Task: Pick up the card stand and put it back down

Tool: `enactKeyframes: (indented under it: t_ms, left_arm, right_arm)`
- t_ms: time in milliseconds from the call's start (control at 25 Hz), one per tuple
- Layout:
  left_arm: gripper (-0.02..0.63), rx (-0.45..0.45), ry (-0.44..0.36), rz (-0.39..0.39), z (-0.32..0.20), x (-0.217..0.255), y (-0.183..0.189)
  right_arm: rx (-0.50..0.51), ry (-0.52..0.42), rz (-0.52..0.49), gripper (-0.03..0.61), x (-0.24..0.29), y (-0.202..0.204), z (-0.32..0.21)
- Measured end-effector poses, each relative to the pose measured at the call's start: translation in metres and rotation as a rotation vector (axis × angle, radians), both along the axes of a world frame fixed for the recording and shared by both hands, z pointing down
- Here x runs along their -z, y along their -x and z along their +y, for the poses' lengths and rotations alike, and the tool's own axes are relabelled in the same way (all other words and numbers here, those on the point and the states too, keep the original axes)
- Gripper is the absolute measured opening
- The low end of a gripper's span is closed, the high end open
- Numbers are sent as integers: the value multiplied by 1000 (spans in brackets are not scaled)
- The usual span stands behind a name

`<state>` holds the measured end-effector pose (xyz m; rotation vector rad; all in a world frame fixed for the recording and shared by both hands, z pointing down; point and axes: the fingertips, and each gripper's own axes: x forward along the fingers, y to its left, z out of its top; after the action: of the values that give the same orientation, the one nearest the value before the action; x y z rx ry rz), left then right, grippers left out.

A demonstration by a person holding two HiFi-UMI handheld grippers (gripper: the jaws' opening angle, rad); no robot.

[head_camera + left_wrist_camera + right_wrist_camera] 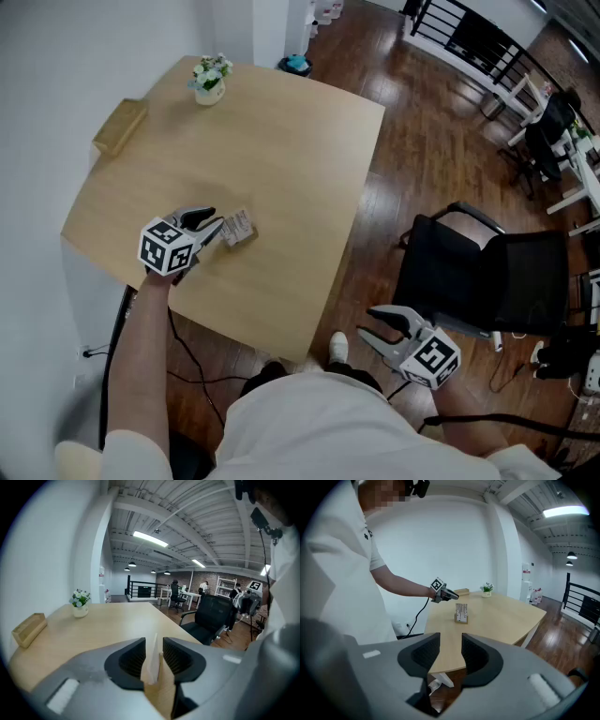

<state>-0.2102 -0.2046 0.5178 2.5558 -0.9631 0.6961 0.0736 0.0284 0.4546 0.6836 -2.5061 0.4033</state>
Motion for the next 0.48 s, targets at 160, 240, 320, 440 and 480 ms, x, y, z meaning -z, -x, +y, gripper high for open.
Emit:
enactKeyframes:
  t_ms: [160, 240, 320, 440, 480]
  left_arm:
    - [124, -33, 39, -18, -10, -16, -7]
    - [123, -45, 53, -31, -12, -24, -9]
    - [112, -51, 61, -42, -13, -31, -10]
    - [84, -59, 73, -60, -13, -38, -11]
    - [68, -60, 76, -61, -13, -39, -10]
  right_arm:
    - [-8, 2, 7, 150, -5, -7, -8]
    - [-3, 2, 9, 149, -8, -7, -12]
    - [1, 5, 11, 150, -10, -7, -14]
    - [-3, 8, 10, 150, -9, -7, -16]
    - [-5, 6, 7, 150, -9, -8, -17]
